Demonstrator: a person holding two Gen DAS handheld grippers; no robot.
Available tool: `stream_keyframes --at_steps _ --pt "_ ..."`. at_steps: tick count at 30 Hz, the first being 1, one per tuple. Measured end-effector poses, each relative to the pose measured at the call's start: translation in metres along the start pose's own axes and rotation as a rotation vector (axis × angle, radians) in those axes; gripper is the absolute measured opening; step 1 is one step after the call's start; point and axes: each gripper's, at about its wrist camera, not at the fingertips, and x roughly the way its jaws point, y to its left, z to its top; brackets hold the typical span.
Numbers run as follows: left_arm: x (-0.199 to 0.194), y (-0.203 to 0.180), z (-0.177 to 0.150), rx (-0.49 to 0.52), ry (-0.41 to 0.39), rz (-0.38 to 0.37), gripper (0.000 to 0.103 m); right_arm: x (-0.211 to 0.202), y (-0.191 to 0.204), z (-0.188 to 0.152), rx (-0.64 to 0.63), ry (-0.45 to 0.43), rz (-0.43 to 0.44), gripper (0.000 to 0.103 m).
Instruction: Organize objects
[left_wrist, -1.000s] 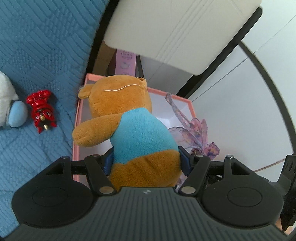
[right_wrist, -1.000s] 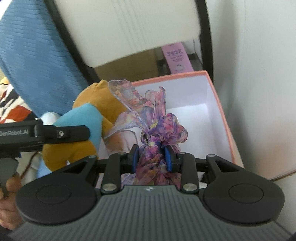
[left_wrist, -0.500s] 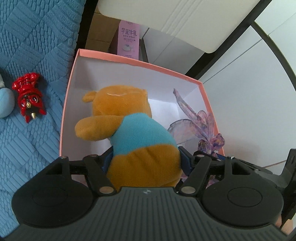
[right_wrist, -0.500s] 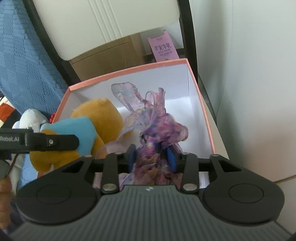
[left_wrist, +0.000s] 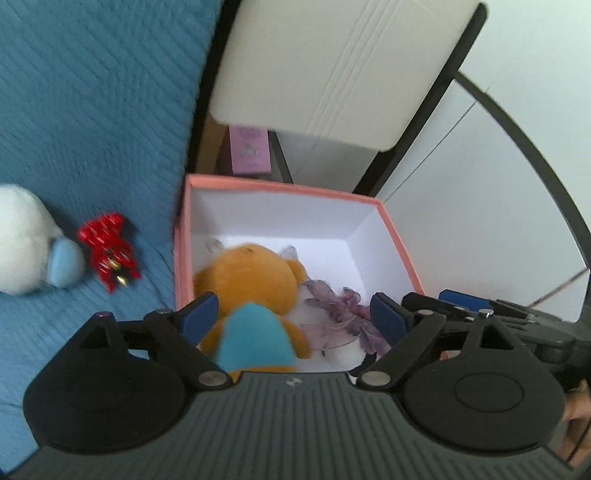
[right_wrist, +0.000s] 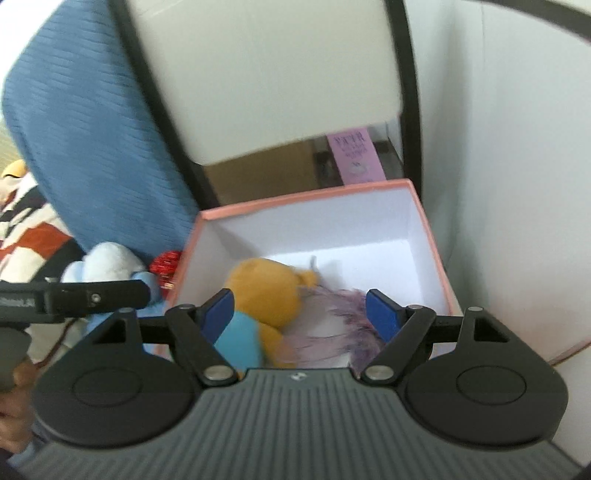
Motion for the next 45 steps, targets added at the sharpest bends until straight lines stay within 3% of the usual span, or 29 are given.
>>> stream_keyframes --at_steps 9,13,16,21,31,45 --pt "-0.085 0.021 -0.017 0.018 -0.123 -0.04 0.092 -0.047 0.062 -0.014 -0.077 -0.089 0.058 0.08" --pt "-0.12 0.03 -0.03 0.058 -0.19 -0.014 0.092 -0.052 0.084 -0.024 -0.086 -0.098 0.083 0.08" --pt "-0.146 0.035 -0.045 0.088 -0.249 0.05 0.092 -0.058 0.103 -0.037 -0.115 -0.108 0.095 0.08" --pt "-0.178 0.05 -0.068 0.112 -0.308 0.031 0.092 -0.062 0.129 -0.068 -0.127 -0.096 0.119 0.08" --pt "-0.201 0.088 -0.118 0.145 -0.327 0.08 0.092 -0.049 0.166 -0.118 -0.14 -0.044 0.12 0.08" --pt "-0.227 0.15 -0.167 0.003 -0.364 0.091 0.092 -0.031 0.182 -0.154 -0.102 0.016 0.087 0.08"
